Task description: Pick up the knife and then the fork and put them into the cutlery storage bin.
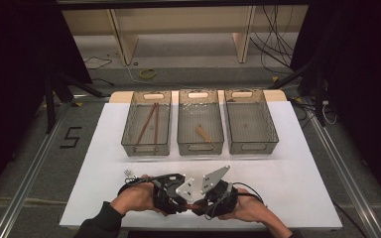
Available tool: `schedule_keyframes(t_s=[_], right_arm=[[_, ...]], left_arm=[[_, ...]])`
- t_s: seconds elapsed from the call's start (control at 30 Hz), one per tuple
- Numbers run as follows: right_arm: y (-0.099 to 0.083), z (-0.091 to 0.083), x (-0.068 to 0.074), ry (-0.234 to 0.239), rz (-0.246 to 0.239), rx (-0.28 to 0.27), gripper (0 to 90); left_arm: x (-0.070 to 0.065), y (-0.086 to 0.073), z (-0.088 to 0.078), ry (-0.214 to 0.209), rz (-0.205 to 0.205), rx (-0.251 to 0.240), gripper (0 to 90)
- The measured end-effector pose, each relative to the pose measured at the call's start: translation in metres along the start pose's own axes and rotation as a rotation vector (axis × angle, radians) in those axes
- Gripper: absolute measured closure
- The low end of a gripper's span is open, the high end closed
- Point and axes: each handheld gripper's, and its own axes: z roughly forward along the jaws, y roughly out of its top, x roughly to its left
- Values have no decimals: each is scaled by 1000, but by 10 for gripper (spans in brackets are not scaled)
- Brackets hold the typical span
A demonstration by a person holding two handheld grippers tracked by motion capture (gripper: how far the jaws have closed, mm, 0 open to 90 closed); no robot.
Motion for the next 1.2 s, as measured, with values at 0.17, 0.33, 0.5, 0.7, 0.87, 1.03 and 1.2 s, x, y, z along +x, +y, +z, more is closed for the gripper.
schedule_keyframes(t_s=[0.17,0.33,0.5,0.7,0.87,1.03,1.2], right_arm=[[-1,-5,-4,-20,33,-13,756],[-3,-10,-8,-39,56,-33,756],[-5,-15,-13,-59,77,-51,757],[-7,-25,-20,-94,117,-88,756],[-9,-36,-26,-136,149,-122,757],[-12,-47,-33,-177,183,-152,757],[-14,-56,-39,-220,201,-171,757]], left_arm=[[3,0,-4,45,-28,-42,619],[6,-2,-9,76,-68,-76,502],[11,-4,-20,142,-124,-163,402],[15,-10,-32,196,-178,-229,318],[19,-18,-41,226,-214,-292,290],[21,-24,-46,224,-245,-325,265],[21,-29,-46,228,-270,-342,249]])
